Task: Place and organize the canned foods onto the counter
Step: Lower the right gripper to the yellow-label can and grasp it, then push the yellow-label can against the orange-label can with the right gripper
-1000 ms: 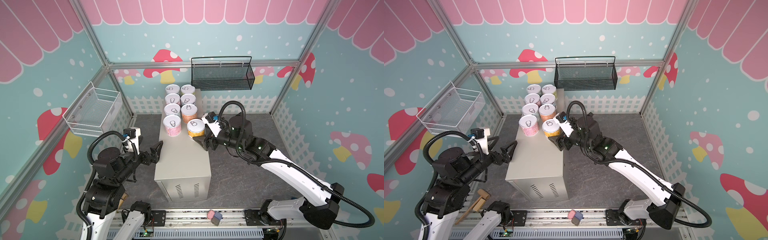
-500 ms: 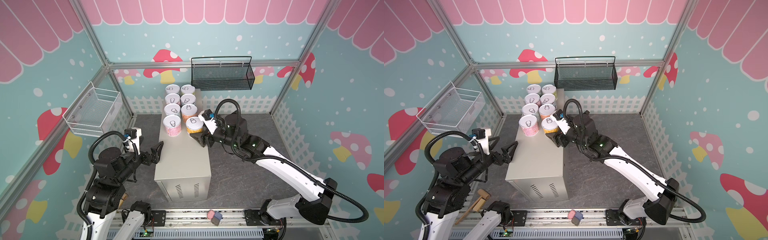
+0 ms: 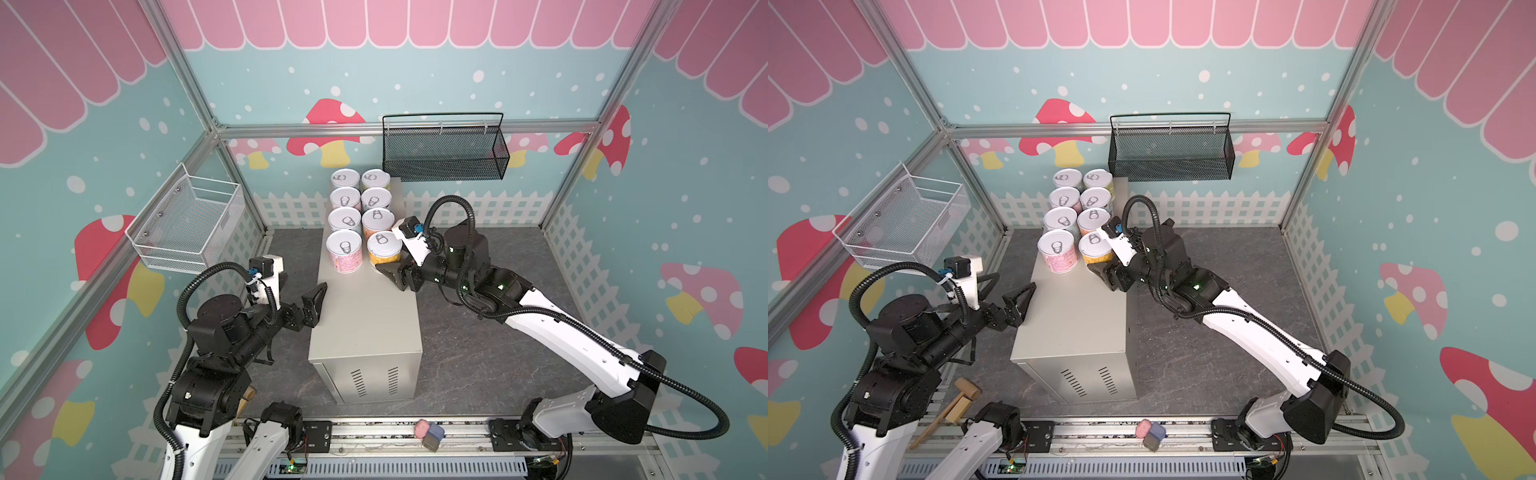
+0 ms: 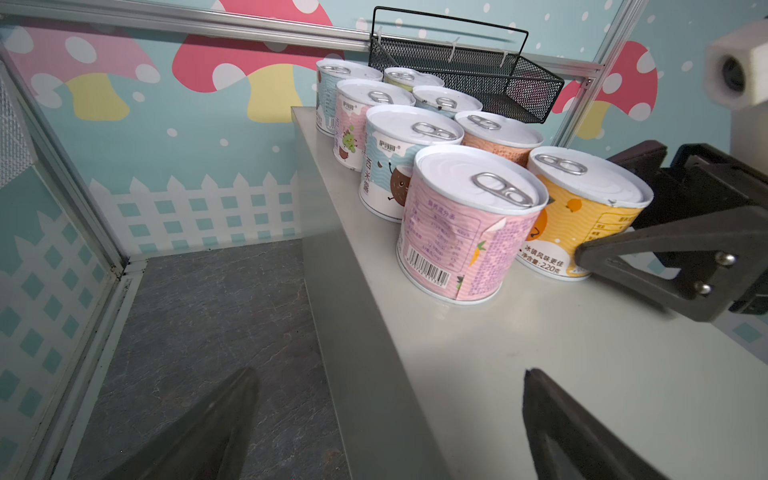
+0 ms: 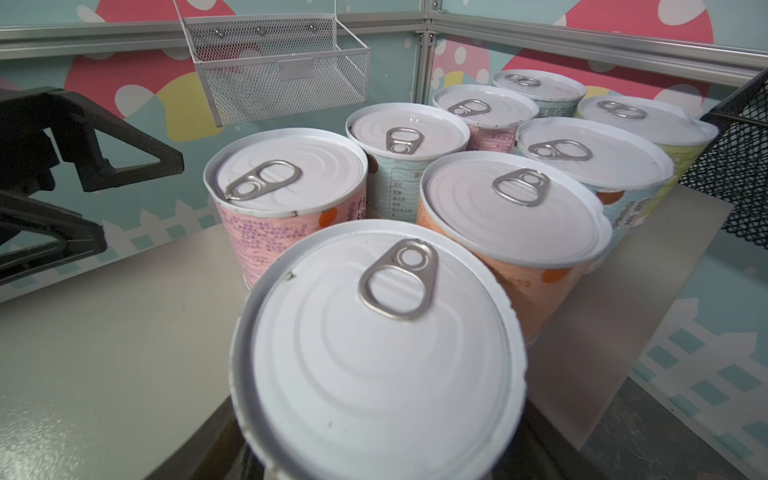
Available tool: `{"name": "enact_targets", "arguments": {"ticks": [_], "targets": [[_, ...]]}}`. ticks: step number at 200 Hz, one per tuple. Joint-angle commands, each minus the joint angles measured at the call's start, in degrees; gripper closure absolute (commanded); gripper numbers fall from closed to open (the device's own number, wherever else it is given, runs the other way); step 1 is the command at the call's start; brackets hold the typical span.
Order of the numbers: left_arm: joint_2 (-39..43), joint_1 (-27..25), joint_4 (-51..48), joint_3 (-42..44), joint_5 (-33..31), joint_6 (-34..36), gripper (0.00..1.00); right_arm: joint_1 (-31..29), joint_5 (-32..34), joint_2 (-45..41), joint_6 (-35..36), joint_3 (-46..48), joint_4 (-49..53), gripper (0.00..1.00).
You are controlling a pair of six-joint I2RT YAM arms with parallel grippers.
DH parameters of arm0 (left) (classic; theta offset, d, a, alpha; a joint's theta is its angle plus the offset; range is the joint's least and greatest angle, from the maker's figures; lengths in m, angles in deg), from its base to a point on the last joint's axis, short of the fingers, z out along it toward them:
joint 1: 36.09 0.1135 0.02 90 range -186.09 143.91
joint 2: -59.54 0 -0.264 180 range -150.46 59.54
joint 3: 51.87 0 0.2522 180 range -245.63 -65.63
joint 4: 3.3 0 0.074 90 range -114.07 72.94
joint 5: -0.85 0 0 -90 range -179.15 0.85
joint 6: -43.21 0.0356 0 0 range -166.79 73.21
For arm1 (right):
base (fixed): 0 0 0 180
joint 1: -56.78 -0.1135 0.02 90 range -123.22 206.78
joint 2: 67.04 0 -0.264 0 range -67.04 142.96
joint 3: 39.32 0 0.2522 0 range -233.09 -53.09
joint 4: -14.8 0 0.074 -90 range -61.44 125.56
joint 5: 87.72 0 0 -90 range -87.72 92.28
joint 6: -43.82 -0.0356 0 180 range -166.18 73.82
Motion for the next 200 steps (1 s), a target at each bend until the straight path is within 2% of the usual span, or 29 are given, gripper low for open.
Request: {"name": "enact_targets", "arguments": {"ticks": [1,200], "targets": [[0.4,-0.3,-0.2,0.2,-0.6,1.5,0.01,-0.4,-0.4,0.8,0.1,-1.7,-1.3,0.26],[0.4,-0.8,-0.5,-0.2,-1.1,1.8,0.01,-0.8,-0.8,1.9,0.0,-1.7,-2.0,0.27]]}}
